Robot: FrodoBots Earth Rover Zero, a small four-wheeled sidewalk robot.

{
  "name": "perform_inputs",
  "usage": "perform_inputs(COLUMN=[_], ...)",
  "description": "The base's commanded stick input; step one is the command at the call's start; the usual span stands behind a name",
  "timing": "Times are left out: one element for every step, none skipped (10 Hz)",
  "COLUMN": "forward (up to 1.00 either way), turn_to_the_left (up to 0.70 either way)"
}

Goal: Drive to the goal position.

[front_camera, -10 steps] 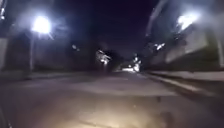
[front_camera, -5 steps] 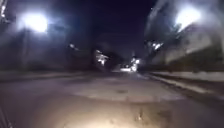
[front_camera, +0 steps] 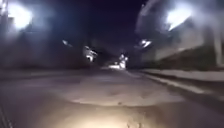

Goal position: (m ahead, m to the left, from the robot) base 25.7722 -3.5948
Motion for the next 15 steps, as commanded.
perform_inputs(forward=[0.70, 0.70, 0.70, 0.70, 0.70, 0.70, 0.70, 0.70, 0.70, 0.70, 0.70, 0.70, 0.70, 0.70, 0.70], turn_to_the_left=[0.00, 0.00, 0.00, 0.00, -0.11, -0.35, -0.35, -0.35, -0.35, -0.35, -0.35, -0.29, -0.20, -0.11, -0.02])
